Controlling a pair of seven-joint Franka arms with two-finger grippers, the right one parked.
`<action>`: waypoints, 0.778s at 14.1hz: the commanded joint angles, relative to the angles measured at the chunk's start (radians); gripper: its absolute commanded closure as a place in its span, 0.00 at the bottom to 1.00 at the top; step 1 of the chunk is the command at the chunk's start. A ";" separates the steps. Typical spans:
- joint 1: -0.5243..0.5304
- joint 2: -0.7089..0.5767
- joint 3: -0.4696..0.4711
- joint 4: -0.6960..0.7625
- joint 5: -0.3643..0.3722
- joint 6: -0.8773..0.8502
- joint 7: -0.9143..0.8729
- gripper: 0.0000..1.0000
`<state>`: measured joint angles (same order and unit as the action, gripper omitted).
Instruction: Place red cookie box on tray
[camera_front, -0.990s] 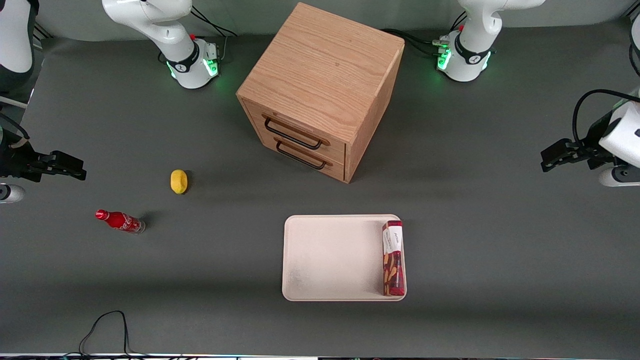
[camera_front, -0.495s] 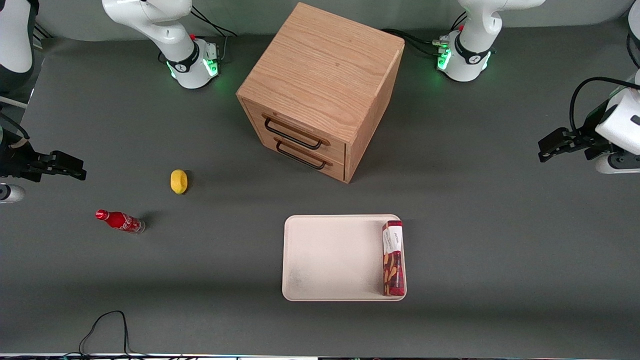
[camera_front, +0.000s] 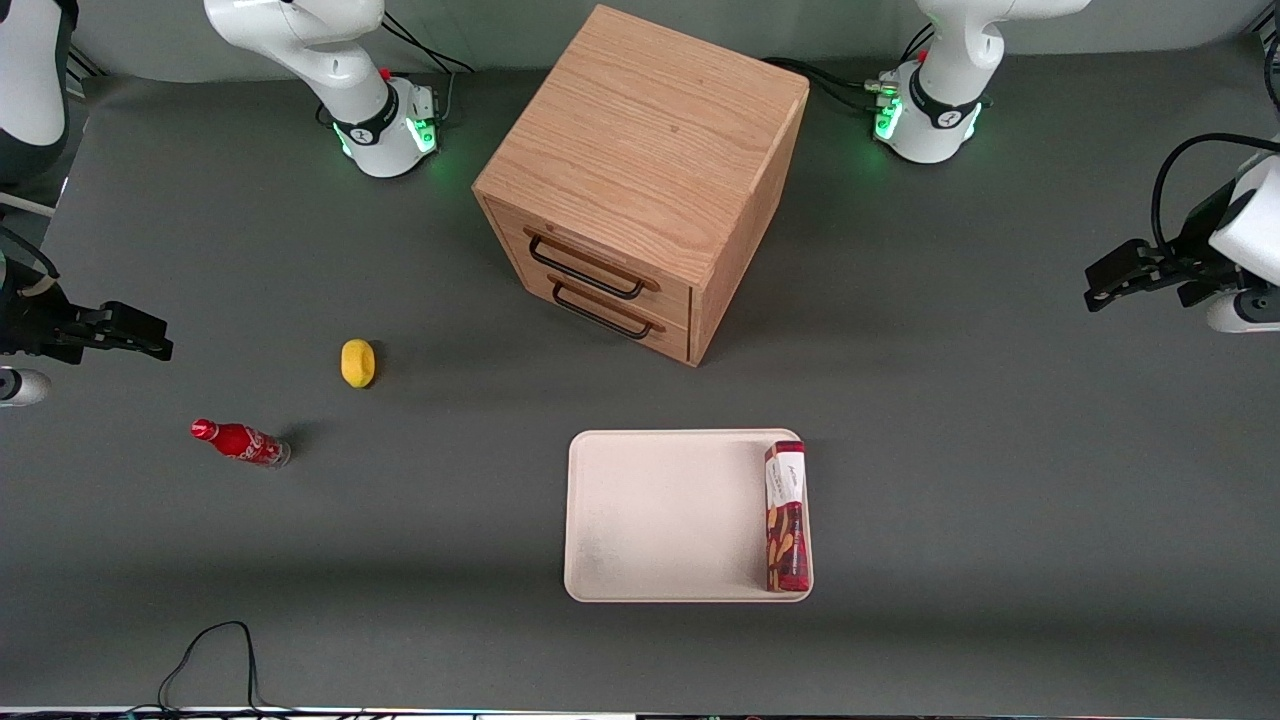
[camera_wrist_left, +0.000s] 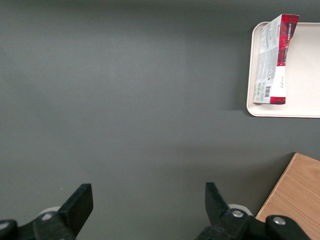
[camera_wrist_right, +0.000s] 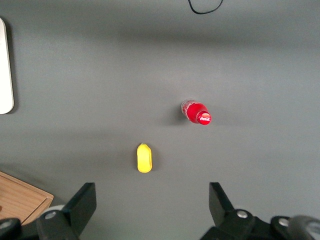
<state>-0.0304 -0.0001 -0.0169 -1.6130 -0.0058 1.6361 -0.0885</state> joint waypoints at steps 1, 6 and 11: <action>0.023 -0.001 -0.008 0.011 -0.029 -0.027 0.016 0.00; 0.027 -0.001 -0.015 0.010 -0.029 -0.032 0.019 0.00; 0.021 0.000 -0.014 0.008 -0.019 -0.059 0.019 0.00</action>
<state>-0.0162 0.0013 -0.0243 -1.6136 -0.0217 1.6097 -0.0851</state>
